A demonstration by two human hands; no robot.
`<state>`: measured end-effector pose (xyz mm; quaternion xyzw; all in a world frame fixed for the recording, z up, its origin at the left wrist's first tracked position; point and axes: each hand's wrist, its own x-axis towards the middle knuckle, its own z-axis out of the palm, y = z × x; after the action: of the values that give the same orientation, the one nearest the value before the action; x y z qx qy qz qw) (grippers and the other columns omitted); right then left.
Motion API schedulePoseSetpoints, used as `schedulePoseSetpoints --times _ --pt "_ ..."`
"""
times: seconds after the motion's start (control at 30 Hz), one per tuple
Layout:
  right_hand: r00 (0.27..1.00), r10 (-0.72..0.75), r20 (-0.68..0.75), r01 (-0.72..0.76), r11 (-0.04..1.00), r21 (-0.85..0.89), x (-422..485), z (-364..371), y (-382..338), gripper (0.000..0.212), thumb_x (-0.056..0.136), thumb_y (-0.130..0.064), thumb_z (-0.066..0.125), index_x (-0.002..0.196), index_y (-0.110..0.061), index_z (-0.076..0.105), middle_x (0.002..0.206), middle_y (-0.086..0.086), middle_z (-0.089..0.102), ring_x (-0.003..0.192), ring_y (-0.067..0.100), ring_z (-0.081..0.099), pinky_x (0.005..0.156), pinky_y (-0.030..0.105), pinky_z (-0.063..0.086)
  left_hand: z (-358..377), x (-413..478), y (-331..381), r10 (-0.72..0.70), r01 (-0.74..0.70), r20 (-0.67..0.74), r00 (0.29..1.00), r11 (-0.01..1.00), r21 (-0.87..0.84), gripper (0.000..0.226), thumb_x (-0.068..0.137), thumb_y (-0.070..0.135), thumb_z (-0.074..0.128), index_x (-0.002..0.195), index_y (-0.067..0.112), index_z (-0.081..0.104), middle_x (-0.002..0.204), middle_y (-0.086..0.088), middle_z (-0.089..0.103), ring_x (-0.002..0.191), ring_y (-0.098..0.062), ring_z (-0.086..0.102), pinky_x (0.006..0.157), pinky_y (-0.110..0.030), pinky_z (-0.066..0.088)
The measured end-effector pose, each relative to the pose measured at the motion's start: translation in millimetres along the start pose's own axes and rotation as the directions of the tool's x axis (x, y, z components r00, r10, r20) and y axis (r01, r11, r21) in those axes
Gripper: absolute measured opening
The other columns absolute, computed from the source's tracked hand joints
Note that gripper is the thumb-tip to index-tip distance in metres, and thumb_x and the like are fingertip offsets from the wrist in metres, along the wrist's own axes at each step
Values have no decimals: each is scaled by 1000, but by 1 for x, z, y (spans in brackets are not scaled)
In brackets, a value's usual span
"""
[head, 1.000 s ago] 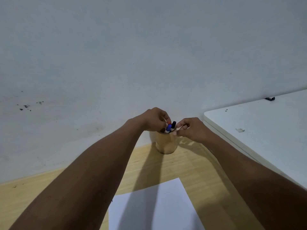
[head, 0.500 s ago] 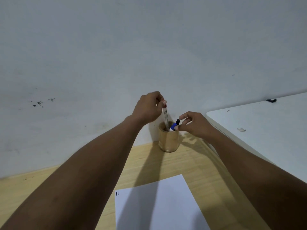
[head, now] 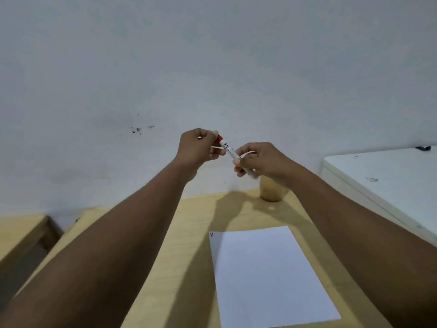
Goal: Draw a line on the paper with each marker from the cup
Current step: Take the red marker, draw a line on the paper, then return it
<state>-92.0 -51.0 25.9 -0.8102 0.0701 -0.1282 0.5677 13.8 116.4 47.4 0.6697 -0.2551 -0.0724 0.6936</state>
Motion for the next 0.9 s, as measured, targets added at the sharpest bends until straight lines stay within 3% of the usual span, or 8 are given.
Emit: schedulePoseSetpoints --times 0.13,0.27,0.33,0.5,0.7,0.8,0.83,0.9 --pt "997 51 50 -62 969 238 -9 27 4 24 91 -20 74 112 -9 70 83 10 75 70 22 72 66 30 50 -49 -28 -29 -141 145 47 989 985 -97 17 99 16 63 105 2 70 91 -14 75 78 -25 76 72 -29 60" --pt "982 168 86 -186 782 595 -16 56 17 15 93 -18 70 104 -9 71 82 9 72 67 18 71 62 27 52 -81 -51 -63 -255 271 149 955 957 -101 20 97 15 67 110 1 72 85 -9 73 83 -23 76 81 -30 59" --pt "971 213 105 -227 706 671 -18 73 30 14 91 -22 72 99 -11 72 78 6 71 67 17 71 59 26 52 -85 -60 -77 -311 339 202 929 934 -116 18 95 15 69 106 2 72 85 -9 74 86 -25 76 84 -32 60" --pt "955 270 118 -286 754 591 -25 112 59 22 91 -32 74 85 -11 72 68 5 68 58 15 66 55 26 47 -75 -81 -102 -369 410 240 898 900 -151 14 94 16 70 100 4 73 85 -9 75 79 -21 76 77 -28 61" --pt "970 197 144 -244 813 529 -25 118 71 14 95 -18 69 89 -6 66 71 11 68 59 18 63 59 26 49 -75 -92 -120 -408 453 227 884 868 -204 15 95 14 68 97 0 73 74 -6 68 74 -21 74 67 -23 60" --pt "979 179 101 -205 804 559 -22 98 69 11 96 -11 67 85 -7 65 71 13 66 60 19 62 63 28 49 -91 -93 -129 -447 472 153 881 832 -292 17 96 13 66 92 -2 72 66 -6 63 71 -23 75 65 -23 62" --pt "981 181 68 -187 805 563 -20 87 69 11 96 -11 66 85 -7 65 72 14 65 61 21 62 63 28 48 -99 -95 -133 -448 464 120 886 844 -271 16 95 11 68 91 -4 72 68 -8 63 69 -22 74 65 -24 62" --pt "981 191 21 -179 869 462 -22 68 71 10 97 -13 65 91 -5 66 74 15 66 62 23 64 58 27 50 -113 -100 -142 -434 436 58 899 899 -33 7 91 2 70 89 -3 74 76 -15 65 63 -19 68 63 -24 60"
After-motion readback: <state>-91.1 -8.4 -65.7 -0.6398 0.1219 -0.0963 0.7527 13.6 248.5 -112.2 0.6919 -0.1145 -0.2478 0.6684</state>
